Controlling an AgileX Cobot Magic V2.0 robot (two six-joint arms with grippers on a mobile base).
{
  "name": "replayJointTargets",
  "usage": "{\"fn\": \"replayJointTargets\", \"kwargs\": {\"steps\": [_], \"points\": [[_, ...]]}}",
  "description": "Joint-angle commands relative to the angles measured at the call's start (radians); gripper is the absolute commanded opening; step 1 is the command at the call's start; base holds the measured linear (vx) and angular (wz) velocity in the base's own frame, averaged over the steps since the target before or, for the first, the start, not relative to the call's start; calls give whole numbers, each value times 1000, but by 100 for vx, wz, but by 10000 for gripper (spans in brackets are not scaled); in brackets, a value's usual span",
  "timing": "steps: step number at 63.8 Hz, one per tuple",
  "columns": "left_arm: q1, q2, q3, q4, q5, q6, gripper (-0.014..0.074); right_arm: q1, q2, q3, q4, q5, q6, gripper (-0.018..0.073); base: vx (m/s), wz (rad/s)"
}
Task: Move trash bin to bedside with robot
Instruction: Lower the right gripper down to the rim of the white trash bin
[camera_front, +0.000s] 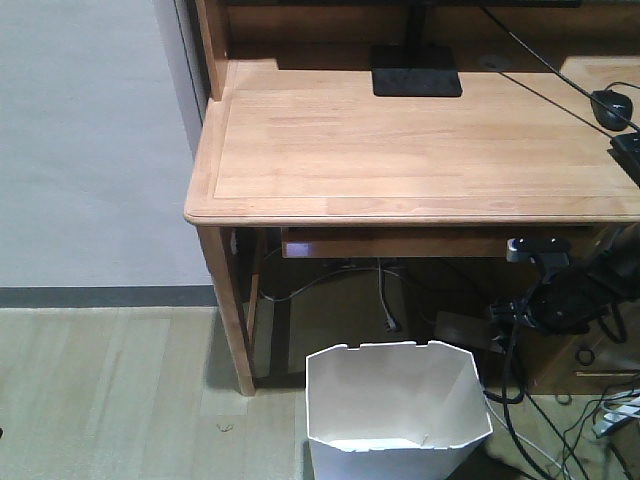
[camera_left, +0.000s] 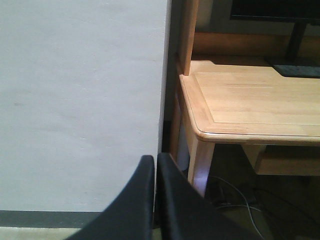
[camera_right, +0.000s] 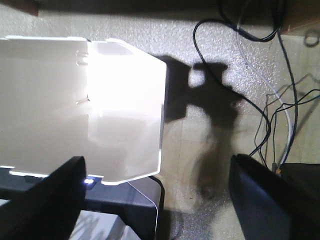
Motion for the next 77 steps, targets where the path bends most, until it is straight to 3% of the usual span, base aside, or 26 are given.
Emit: {"fn": "replayJointTargets", "kwargs": {"steps": [1, 49, 77], "points": [[0, -14, 12, -4, -69, -6, -6, -7, 19, -54, 5, -12, -15, 566, 0, 0], [0, -14, 12, -4, -69, -6, -6, -4, 483, -363, 35, -20, -35, 566, 0, 0], [0, -14, 12, -4, -69, -6, -6, -3, 726, -615, 46, 124, -37, 559, 0, 0]]}}
